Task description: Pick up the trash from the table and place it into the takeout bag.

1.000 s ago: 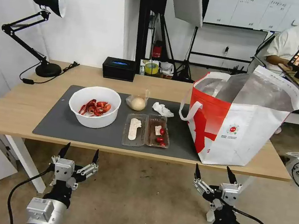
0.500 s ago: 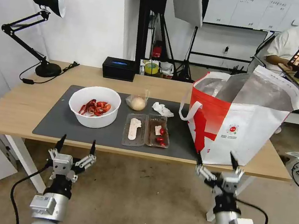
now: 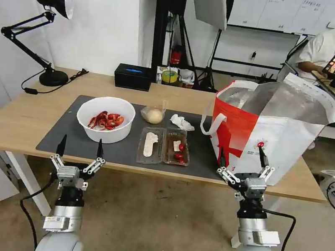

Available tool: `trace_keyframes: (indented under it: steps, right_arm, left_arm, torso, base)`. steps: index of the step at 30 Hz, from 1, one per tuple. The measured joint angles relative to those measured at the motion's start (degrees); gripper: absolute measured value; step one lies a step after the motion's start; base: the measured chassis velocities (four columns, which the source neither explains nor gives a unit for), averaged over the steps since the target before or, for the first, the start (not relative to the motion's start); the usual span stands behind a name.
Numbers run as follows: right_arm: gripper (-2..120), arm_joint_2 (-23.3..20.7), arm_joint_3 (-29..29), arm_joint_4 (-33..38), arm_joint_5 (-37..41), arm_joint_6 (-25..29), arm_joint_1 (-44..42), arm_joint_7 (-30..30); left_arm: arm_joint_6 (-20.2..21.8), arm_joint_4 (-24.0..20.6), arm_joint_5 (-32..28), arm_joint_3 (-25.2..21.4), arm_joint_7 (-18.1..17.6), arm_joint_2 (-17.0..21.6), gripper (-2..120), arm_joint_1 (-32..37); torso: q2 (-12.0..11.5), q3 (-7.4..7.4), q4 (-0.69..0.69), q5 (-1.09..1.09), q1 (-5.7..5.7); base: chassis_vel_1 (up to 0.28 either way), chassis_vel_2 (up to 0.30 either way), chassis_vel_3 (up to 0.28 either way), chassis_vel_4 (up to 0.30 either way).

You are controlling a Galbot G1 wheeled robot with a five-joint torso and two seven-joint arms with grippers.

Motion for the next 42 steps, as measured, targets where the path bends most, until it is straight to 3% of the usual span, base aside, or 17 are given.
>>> trace_keyframes:
  steps: [15, 22, 30, 32, 33, 35, 41, 42]
  right_arm:
    - [100, 0.2, -0.1, 0.8, 1.1, -0.1, -0.2, -0.2]
    - [100, 0.2, 0.0, 1.5, 1.6, -0.2, -0.5, -0.3]
    - [100, 0.1, 0.4, 1.9, 2.1, -0.3, -1.3, -0.5]
    - [100, 0.1, 0.5, 1.9, 2.1, -0.3, -1.7, -0.5]
    - [100, 0.1, 0.5, 1.9, 2.1, -0.3, -1.7, -0.5]
    - [100, 0.1, 0.6, 1.9, 2.1, -0.3, -2.0, -0.5]
    - [100, 0.1, 0.8, 2.1, 1.9, -0.3, -2.4, -0.6]
    - [100, 0.1, 1.1, 2.1, 1.8, -0.4, -2.7, -0.6]
  left_arm:
    - [-0.4, -1.1, -0.5, -0.3, 2.2, 0.7, 100, 0.9]
    - [2.2, -2.9, -6.7, 0.7, 3.5, 2.3, 100, 0.9]
    - [7.5, -4.4, -20.1, 5.2, 5.8, 6.8, 100, 0.2]
    - [11.7, -5.9, -29.3, 8.5, 6.0, 9.7, 100, -0.3]
    - [11.7, -5.9, -29.3, 8.5, 6.0, 9.7, 100, -0.3]
    - [14.9, -7.0, -35.0, 10.6, 5.9, 11.9, 100, -0.9]
    - [20.5, -9.1, -43.8, 14.7, 3.6, 14.9, 100, -3.2]
    - [23.4, -10.3, -48.3, 17.0, 1.6, 15.8, 100, -4.5]
  torso:
    - [0.0, -0.01, 0.0, 0.01, -0.01]
    - [0.0, -0.01, 0.0, 0.01, -0.01]
    - [0.0, -0.01, 0.0, 0.0, -0.01]
    - [0.0, -0.01, 0.0, 0.0, -0.01]
    - [0.0, -0.01, 0.0, 0.0, -0.01]
    - [0.0, -0.01, 0.0, 0.01, -0.01]
    - [0.0, -0.01, 0.0, 0.01, -0.01]
    - [0.0, -0.01, 0.0, 0.01, -0.01]
  base:
    - [0.0, 0.0, 0.0, 0.0]
    - [0.0, 0.0, 0.0, 0.0]
    - [0.0, 0.0, 0.0, 0.0]
    - [0.0, 0.0, 0.0, 0.0]
    - [0.0, 0.0, 0.0, 0.0]
    - [0.0, 0.0, 0.0, 0.0]
    - [0.0, 0.0, 0.0, 0.0]
    - [0.0, 0.0, 0.0, 0.0]
